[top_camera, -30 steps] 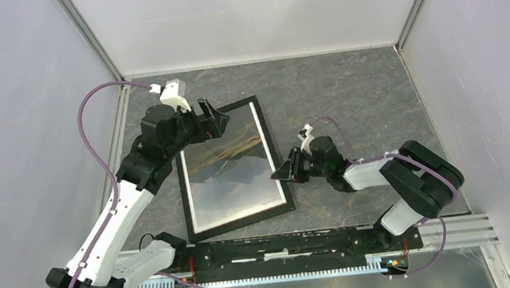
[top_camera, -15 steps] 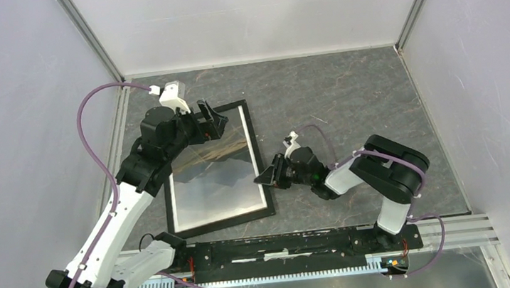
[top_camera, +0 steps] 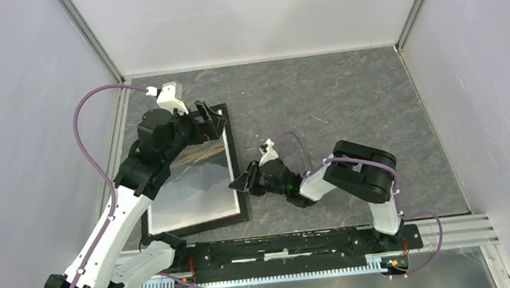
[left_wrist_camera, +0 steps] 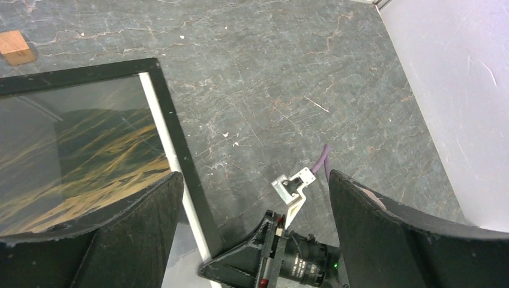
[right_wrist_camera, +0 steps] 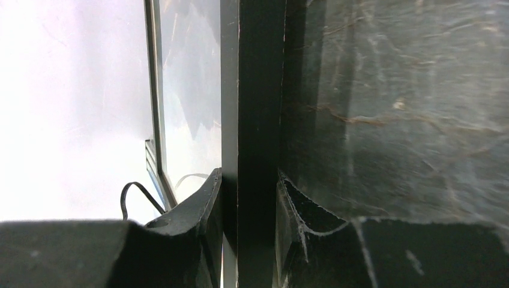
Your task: Put the photo into the frame
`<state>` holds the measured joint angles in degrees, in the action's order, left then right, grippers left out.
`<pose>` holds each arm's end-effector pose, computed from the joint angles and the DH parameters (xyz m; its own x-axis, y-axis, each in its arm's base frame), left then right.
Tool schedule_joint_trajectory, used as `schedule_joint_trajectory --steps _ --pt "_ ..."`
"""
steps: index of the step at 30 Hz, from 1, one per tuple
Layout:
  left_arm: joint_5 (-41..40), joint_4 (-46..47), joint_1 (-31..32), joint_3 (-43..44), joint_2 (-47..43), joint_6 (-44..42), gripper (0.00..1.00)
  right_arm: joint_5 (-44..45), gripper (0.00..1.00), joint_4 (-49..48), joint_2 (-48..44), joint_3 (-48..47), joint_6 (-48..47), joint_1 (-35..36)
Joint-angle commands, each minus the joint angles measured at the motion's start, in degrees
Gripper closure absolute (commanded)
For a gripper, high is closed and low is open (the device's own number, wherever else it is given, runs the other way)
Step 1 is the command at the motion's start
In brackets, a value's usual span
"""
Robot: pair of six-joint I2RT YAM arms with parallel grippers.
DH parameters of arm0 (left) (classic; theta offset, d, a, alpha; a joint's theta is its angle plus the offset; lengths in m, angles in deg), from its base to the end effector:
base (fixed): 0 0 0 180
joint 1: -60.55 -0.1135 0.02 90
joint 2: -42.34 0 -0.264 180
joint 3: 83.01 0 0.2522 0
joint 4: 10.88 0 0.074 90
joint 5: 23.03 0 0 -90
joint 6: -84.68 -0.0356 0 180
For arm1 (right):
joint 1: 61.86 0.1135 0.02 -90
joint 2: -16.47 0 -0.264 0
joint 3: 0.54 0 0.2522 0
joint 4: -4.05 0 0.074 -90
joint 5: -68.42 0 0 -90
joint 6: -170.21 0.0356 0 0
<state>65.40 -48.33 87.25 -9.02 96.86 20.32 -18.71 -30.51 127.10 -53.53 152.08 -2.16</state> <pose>0.1870 -0.0929 0.3787 -0.4329 -0.2665 -0.8612 0.2646 0.8757 -0.4040 0.1775 0.3002 0.1046 -0.8590 0.4114 -0.3049 -0.0731 0.4908 0.8682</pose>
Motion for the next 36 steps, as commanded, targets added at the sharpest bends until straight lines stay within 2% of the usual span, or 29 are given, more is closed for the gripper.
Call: schedule_joint_trajectory --steps 1,7,12,13,18,21,25,30,33,36 --pt "-0.5 2.8 -0.3 -0.4 -1.4 -1.6 0.05 5.6 0.86 1.6 2.1 -4.2 -5.5 2.1" --pt "0.0 2.9 -0.4 -0.5 -1.4 -1.3 0.05 9.6 0.58 8.4 2.7 -8.7 -7.4 4.9" --pt "-0.6 2.9 -0.3 -0.6 -1.3 -1.4 0.05 11.5 0.17 13.5 0.1 -8.9 -10.7 5.1" --pt "-0.6 2.9 -0.4 -0.6 -1.3 -1.4 0.05 12.0 0.11 13.5 -0.8 -8.4 -11.8 5.1" --pt "-0.8 2.9 -0.7 -0.8 -0.7 -1.7 0.05 15.2 0.02 16.5 -8.3 -5.4 -17.3 5.2" --pt "-0.3 3.6 -0.7 -1.2 -0.4 -1.9 0.05 16.6 0.02 19.7 -14.3 -4.1 -24.7 5.2" --pt "1.3 5.4 -0.7 -1.9 -0.1 -1.8 0.05 17.8 0.02 18.0 -24.9 2.7 -33.6 5.2" --pt "4.3 7.0 -0.7 -2.6 -0.3 -2.6 0.04 24.2 0.02 30.9 -39.8 4.6 -42.6 5.1" --pt "4.9 7.7 -0.4 -2.7 -1.1 -2.0 0.03 23.0 0.02 37.2 -47.9 3.9 -49.0 5.1" --pt "7.2 7.6 -0.4 -1.5 -2.5 2.3 0.02 22.5 0.02 45.5 -54.8 1.3 -53.8 5.2"
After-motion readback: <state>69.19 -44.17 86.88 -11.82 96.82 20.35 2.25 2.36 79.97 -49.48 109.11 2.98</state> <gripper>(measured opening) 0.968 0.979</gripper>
